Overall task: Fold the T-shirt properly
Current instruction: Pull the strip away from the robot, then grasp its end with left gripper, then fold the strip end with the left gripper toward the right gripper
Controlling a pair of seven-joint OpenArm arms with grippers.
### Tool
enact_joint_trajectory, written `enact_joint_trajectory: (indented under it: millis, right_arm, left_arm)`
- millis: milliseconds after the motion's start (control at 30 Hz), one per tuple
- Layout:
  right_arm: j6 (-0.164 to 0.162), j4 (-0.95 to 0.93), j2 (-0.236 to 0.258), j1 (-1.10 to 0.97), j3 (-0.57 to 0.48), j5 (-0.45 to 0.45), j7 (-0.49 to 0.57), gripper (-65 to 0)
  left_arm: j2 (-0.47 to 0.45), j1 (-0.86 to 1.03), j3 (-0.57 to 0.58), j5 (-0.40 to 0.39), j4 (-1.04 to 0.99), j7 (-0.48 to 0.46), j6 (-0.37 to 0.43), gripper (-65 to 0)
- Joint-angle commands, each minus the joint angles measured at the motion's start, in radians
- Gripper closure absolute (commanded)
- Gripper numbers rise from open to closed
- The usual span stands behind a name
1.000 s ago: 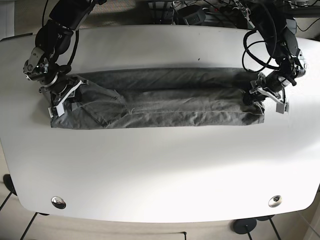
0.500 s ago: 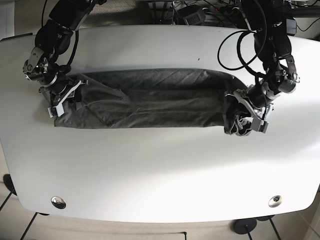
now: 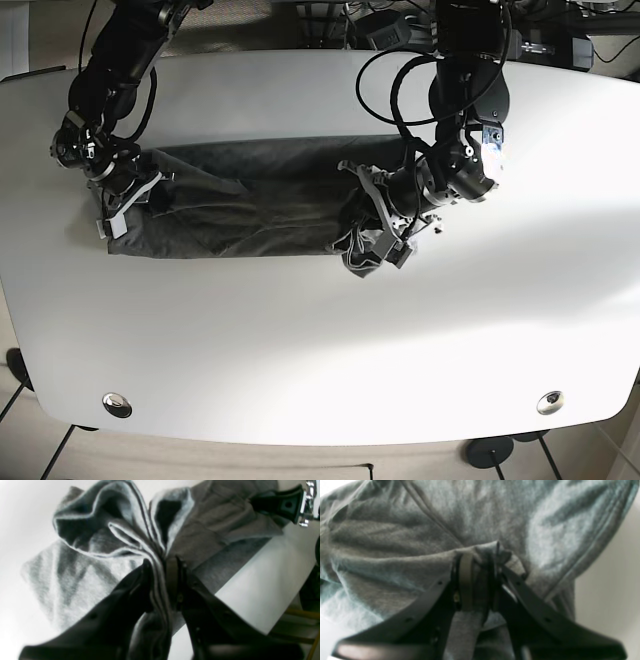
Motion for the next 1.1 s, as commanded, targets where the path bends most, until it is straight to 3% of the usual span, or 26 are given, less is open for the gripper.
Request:
enact_joint_trajectory:
  millis: [33, 100, 133, 233, 333, 533, 667, 733, 833, 867, 900, 1000, 1100]
  right_arm:
    - [-0.001, 0.010, 0.014, 0.011, 0.000, -0.004, 0.003, -10.1]
    - [-0.001, 0.010, 0.012, 0.011, 0.000, -0.004, 0.003, -10.1]
    - [-0.001, 0.010, 0.012, 0.011, 0.000, -0.001, 0.003, -10.1]
    - [-0.001, 0.010, 0.012, 0.009, 0.000, -0.003, 0.003, -10.1]
    - [-0.001, 0.010, 0.012, 0.009, 0.000, 0.002, 0.003, -10.1]
    - [-0.001, 0.012, 0.012, 0.008, 0.000, 0.003, 0.003, -10.1]
    - [-0.001, 0.172, 0.006, 0.004, 0.000, 0.005, -0.041, -10.8]
    - [-0.001, 0.313, -0.028, 0.009, 0.002, 0.037, -0.130, -12.0]
    - [-0.001, 0.455, -0.040, 0.004, -0.009, 0.195, -0.238, -30.4]
    - [-0.001, 0.472, -0.039, -0.003, -0.050, 0.263, -0.277, -39.5]
    - [-0.001, 0.486, -0.028, -0.009, -0.090, 0.303, -0.287, -44.1]
    - [-0.001, 0.498, 0.003, -0.012, -0.279, 0.376, -0.287, -48.2]
    - [-0.001, 0.503, 0.021, -0.008, -0.484, 0.382, -0.285, -48.4]
  left_arm:
    - [0.004, -0.019, 0.019, -0.013, -0.012, -0.020, -0.003, -4.3]
    - [0.004, -0.025, 0.048, -0.013, -0.063, -0.020, -0.003, -5.3]
    - [0.004, -0.041, 0.070, -0.013, -0.088, -0.020, -0.003, -8.9]
    - [0.002, -0.061, 0.142, -0.013, -0.143, -0.020, 0.011, -26.0]
    - [0.022, -0.088, 0.167, -0.018, -0.141, -0.020, 0.171, -33.9]
    - [0.073, -0.160, 0.239, -0.021, -0.108, -0.020, 0.198, -36.3]
    - [0.105, -0.165, 0.225, -0.016, 0.007, -0.020, 0.151, -36.0]
    - [0.071, -0.159, 0.125, -0.016, 0.037, -0.018, 0.116, -36.0]
    - [0.004, -0.096, -0.019, -0.021, 0.044, -0.018, 0.066, -35.8]
    - [-0.021, -0.062, -0.085, -0.021, 0.044, -0.018, 0.030, -33.9]
    - [-0.035, -0.045, -0.131, -0.021, 0.044, -0.018, -0.001, -31.4]
    - [-0.050, -0.007, -0.263, -0.021, 0.044, -0.018, -0.089, -24.7]
    - [-0.050, 0.028, -0.416, -0.019, 0.044, -0.018, -0.164, -24.3]
